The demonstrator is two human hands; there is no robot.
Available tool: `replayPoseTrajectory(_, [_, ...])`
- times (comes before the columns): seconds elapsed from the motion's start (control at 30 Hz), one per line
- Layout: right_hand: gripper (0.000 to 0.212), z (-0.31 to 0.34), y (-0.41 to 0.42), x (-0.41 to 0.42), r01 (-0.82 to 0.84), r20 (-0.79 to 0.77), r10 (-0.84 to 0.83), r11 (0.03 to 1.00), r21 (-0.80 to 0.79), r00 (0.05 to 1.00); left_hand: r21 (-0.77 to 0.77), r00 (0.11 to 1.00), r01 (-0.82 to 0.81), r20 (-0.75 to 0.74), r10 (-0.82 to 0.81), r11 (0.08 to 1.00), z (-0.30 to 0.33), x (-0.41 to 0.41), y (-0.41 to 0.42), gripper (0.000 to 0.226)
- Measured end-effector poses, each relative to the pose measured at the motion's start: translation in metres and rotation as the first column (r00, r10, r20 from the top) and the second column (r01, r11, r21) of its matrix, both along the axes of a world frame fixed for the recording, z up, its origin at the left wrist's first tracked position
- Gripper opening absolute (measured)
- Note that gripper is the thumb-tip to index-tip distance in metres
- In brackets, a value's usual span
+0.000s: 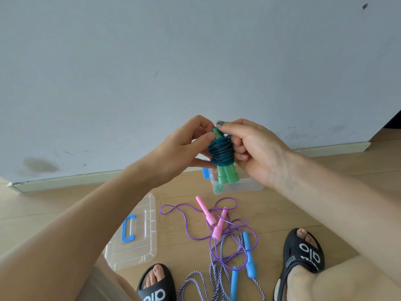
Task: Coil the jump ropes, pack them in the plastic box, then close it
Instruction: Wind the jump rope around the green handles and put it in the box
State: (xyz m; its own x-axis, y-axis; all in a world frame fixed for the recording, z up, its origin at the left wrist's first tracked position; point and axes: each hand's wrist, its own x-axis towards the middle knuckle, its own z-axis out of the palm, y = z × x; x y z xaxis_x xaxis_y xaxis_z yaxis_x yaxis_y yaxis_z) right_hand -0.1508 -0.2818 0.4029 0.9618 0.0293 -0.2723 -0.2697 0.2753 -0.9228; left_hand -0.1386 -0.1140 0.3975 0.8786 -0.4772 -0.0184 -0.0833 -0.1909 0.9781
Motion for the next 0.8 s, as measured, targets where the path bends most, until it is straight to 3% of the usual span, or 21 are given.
replayPoseTrajectory(0.13, [0.03, 0.002, -0.001, 0.0, -0.02, 0.014, 0.02, 1.0, 0.021, 1.0, -0.042, 0.999, -0.02, -0.047, 0.018, 0.999, 0.0, 0.002, 0.001, 0.016])
replayPoseTrajectory(0.43, [0.025, -0.002, -0.001, 0.001, -0.038, -0.031, 0.038, 0.999, -0.007, 0.999, 0.117, 0.991, -0.085, 0.112, 0.072, 0.989, -0.001, 0.003, -0.005, 0.013])
replayPoseTrajectory(0.6, [0.023, -0.006, 0.002, 0.001, -0.059, 0.024, 0.062, 0.993, -0.106, 0.998, 0.183, 0.978, -0.179, 0.144, 0.153, 0.967, -0.004, 0.004, -0.007, 0.011])
replayPoseTrajectory(0.67, [0.01, -0.004, 0.004, -0.001, -0.089, 0.062, 0.103, 0.978, -0.19, 0.993, 0.194, 0.969, -0.221, 0.158, 0.191, 0.956, -0.004, 0.006, -0.007, 0.01])
replayPoseTrajectory(0.8, [0.053, -0.007, 0.007, -0.002, -0.185, 0.035, 0.213, 0.909, -0.373, 0.976, 0.118, 0.943, -0.322, 0.132, 0.306, 0.939, -0.002, 0.012, -0.007, 0.011])
